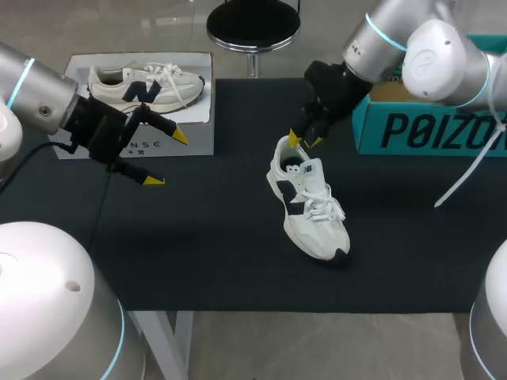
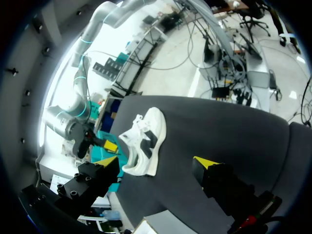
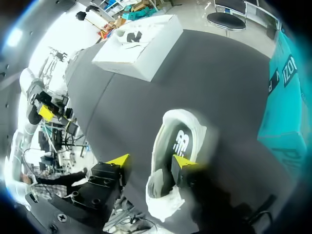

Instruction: Take the shoe out of the shoebox, open the shoe tongue, remove and reinsert the insole, then place the shoe into the shoebox

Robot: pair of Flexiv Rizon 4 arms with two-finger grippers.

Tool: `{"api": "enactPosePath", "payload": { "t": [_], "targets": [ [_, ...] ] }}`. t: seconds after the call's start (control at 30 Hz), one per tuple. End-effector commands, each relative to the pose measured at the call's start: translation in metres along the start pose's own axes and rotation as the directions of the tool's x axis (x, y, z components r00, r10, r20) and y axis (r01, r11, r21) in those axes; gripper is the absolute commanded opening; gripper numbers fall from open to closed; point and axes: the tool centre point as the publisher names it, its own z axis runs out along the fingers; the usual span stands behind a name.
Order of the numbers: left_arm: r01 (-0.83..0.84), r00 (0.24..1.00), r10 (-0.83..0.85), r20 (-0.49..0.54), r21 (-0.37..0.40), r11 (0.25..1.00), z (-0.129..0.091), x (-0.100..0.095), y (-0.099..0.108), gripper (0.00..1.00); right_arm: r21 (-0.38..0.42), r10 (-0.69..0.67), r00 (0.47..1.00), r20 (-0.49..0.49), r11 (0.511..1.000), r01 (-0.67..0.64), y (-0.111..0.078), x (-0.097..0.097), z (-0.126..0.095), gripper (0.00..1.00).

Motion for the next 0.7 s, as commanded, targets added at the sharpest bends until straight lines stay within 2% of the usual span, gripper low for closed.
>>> {"api": "enactPosePath", "payload": {
  "t": [0.03,0.3,0.7],
  "targets": [
    [0.000,1.000,0.000,-0.003,-0.002,1.000,0.000,0.000,0.000,1.00,0.061,0.015,0.974,0.228,0.998,-0.030,-0.001,0.014,-0.014,0.00],
    [0.000,1.000,0.000,-0.003,-0.002,1.000,0.000,0.000,0.000,1.00,0.051,0.020,0.961,0.274,0.998,-0.035,-0.003,0.022,-0.008,0.00],
    [0.000,1.000,0.000,-0.003,-0.002,1.000,0.000,0.000,0.000,1.00,0.048,0.048,0.961,0.271,0.997,-0.063,-0.009,0.021,0.023,0.00]
  ]
}}
